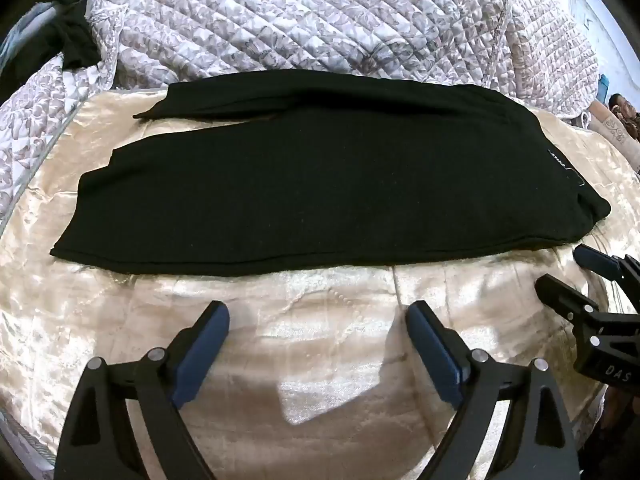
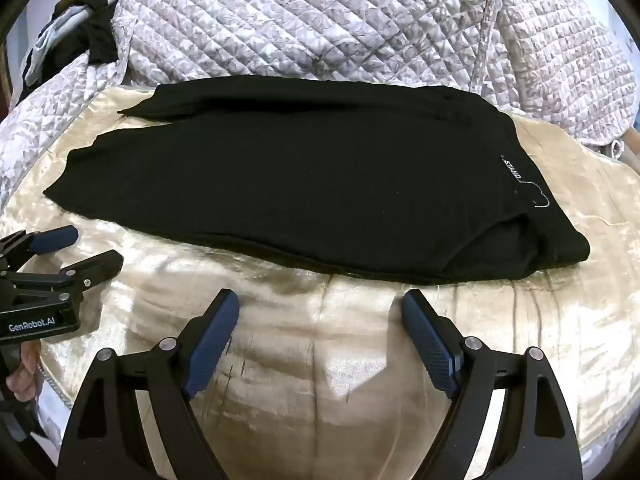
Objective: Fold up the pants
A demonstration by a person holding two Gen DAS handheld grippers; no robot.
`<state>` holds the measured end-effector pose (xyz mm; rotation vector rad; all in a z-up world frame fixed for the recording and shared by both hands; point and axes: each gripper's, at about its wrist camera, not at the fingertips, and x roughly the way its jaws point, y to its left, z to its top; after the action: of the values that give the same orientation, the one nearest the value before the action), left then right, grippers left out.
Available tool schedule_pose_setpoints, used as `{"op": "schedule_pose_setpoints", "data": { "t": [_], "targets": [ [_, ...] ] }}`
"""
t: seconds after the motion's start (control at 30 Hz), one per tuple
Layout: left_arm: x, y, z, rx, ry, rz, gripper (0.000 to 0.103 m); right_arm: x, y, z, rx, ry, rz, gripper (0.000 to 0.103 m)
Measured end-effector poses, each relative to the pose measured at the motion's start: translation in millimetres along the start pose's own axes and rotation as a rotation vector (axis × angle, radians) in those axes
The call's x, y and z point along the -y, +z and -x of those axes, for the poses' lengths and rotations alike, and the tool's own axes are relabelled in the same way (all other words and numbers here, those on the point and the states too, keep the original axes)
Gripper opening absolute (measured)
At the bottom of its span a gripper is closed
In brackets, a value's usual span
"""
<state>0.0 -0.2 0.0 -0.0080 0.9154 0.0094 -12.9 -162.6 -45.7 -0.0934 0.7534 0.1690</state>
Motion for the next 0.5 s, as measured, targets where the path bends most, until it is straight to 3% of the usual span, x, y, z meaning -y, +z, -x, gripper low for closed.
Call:
{"op": "schedule_pose_setpoints", "data": {
  "t": [0.5],
  "targets": [
    [-3.3, 0.2, 0.0, 0.004, -0.005, 0.003, 0.093, -3.0, -1.2, -1.7, -0.001, -0.003, 0.005, 0.084]
  ]
}}
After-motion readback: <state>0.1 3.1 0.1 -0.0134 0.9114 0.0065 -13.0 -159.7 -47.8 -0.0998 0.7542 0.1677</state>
